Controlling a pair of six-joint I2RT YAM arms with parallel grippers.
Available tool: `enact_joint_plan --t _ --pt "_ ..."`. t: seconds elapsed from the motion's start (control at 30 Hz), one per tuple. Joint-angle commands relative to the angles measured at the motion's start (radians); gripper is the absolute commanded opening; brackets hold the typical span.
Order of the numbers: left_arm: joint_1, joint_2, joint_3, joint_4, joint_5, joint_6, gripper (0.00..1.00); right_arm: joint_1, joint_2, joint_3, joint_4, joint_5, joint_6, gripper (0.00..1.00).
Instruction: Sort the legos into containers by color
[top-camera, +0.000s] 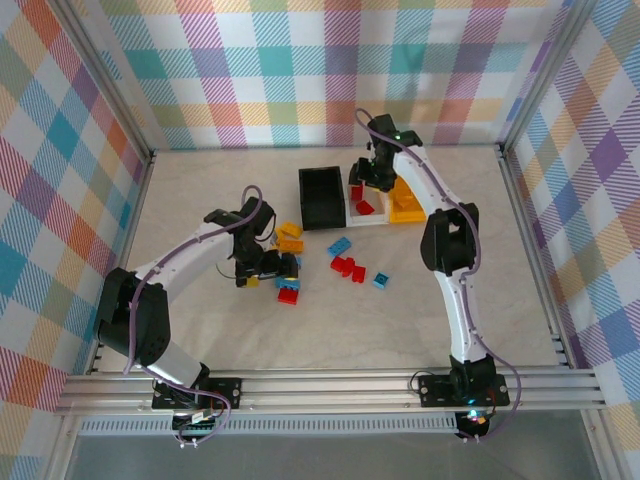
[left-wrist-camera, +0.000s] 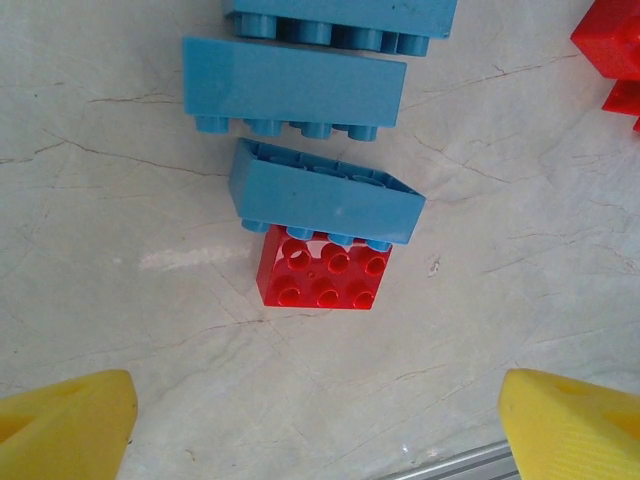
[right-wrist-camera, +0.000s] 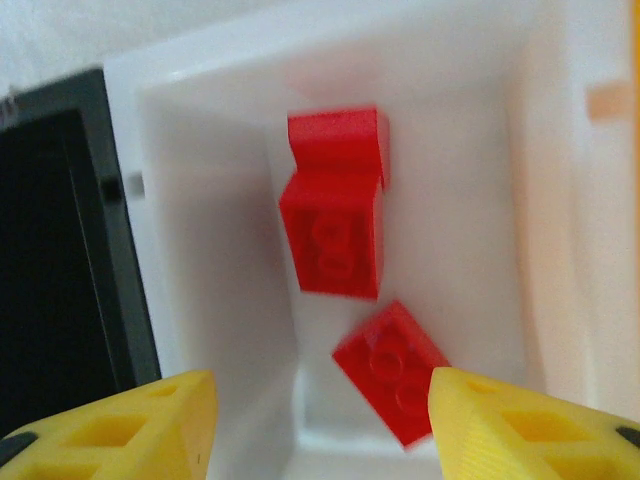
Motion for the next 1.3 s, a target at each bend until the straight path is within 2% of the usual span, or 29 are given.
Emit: enact_joint_plan --t 0.0,0.23,0.47,0.7,1.07,1.27 --pt "-0.043 -0.028 -0.026 0.017 -0.016 0.013 0.90 0.005 -0.205 -0.167 0.026 -0.029 -0.014 0.59" --pt "-0.146 0.034 -0.019 0.037 -0.089 0.021 0.89 0.016 -0.520 -0.639 0.180 -0.132 0.034 0.62" --pt "-0.148 0.148 -0.007 0.066 -0.123 0.074 0.87 0.037 -0.664 -0.867 0.175 -0.178 0.021 0.65" --pt "-0.154 0.186 -0.024 0.113 -0.130 0.071 0.84 0.038 -0.734 -0.990 0.204 -0.197 0.046 0.65" --pt "-0.165 0.267 0.004 0.122 -0.196 0.082 0.75 0.038 -0.743 -0.991 0.202 -0.199 0.055 0.65" --pt "-0.168 0.273 -0.008 0.126 -0.210 0.078 0.65 0.038 -0.736 -0.990 0.206 -0.200 0.060 0.65"
